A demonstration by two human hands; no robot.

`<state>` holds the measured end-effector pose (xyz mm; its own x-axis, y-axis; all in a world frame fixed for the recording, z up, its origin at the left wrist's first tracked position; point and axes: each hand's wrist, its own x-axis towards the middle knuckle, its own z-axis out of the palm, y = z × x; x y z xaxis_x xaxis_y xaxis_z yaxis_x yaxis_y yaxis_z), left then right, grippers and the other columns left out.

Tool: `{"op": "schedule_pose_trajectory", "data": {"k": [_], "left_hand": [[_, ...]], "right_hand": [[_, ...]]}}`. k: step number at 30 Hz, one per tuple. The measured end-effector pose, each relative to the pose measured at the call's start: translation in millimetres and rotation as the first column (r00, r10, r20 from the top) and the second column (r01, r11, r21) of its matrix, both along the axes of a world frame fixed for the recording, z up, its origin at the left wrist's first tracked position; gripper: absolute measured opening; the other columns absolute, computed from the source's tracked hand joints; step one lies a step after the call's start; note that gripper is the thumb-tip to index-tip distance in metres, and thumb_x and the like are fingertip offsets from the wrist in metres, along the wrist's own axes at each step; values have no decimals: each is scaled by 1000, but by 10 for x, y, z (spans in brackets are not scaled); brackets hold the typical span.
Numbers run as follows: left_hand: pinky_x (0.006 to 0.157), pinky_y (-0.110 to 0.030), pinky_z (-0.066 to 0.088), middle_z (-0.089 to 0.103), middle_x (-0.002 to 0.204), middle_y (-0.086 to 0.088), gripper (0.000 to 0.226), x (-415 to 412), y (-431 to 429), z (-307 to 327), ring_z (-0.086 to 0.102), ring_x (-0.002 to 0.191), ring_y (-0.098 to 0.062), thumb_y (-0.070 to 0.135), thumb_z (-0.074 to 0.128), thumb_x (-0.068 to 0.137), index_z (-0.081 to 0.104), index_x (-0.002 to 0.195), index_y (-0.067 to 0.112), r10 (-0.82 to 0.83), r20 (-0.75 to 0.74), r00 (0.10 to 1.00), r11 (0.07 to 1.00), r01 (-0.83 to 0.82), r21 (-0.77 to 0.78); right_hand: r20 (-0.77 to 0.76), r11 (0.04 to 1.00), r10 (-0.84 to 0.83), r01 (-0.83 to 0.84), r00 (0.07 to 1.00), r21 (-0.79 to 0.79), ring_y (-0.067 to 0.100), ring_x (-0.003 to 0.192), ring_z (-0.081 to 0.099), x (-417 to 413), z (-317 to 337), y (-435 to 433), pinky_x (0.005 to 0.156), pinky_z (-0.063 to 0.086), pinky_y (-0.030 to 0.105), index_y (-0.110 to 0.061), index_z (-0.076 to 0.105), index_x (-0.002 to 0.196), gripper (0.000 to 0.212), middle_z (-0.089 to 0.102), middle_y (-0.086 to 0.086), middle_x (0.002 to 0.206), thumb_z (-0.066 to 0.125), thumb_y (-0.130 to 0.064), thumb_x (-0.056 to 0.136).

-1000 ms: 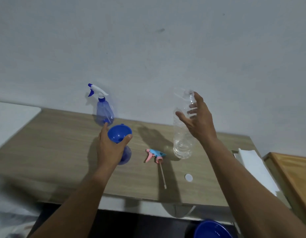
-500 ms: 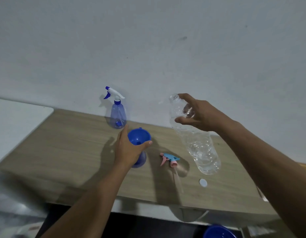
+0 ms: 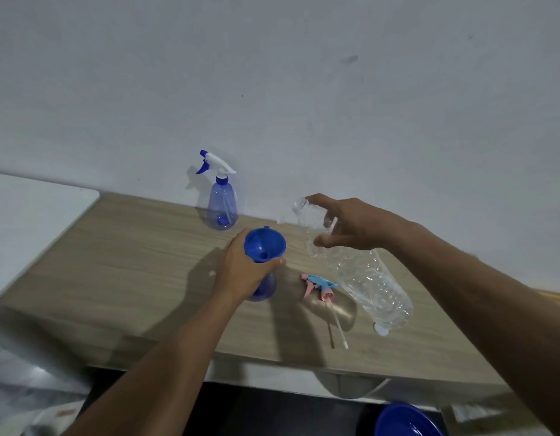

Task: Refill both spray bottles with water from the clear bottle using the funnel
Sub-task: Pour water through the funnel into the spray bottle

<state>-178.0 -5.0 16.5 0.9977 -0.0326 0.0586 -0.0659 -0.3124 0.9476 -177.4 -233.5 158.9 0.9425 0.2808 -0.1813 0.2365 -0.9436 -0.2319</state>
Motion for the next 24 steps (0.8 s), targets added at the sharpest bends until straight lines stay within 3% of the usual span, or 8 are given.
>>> {"op": "schedule_pose_trajectory", "data": {"k": [8, 15, 19, 24], "left_hand": [[77, -19, 49, 69, 103, 15, 62, 25, -26, 48, 64, 94, -3, 31, 90, 56, 63, 112, 36, -8, -4, 1000, 1000, 8, -23], [83, -25, 52, 68, 106, 16, 65, 44, -39, 14, 64, 98, -4, 34, 91, 53, 61, 111, 36, -3, -18, 1000, 999, 2, -44], [79, -18, 48, 68, 107, 16, 66, 17, -46, 36, 64, 98, -2, 26, 93, 56, 61, 113, 34, 6, -34, 999, 997, -8, -78], [71, -6, 42, 66, 110, 16, 66, -10, -50, 74, 61, 98, 3, 22, 94, 58, 56, 109, 41, 3, -58, 998, 995, -8, -96]], "right_hand": [[-94, 991, 0, -12, 996, -134, 17, 88, 62, 109, -16, 95, 83, 52, 38, -49, 21, 150, 79, 64, 0, 113, 71, -49, 88], [-116, 989, -2, -15, 993, -148, 9, 81, 57, 154, 15, 126, 79, 43, 30, -48, 23, 153, 82, 65, -2, 113, 73, -48, 87], [-131, 985, -11, -12, 991, -171, 0, 74, 50, 170, 21, 164, 79, 40, 28, -47, 25, 153, 82, 64, -2, 113, 74, -46, 87], [-153, 980, -10, -21, 988, -197, 15, 90, 57, 193, 7, 199, 82, 44, 31, -47, 27, 153, 82, 64, -2, 111, 75, -45, 87]]}}
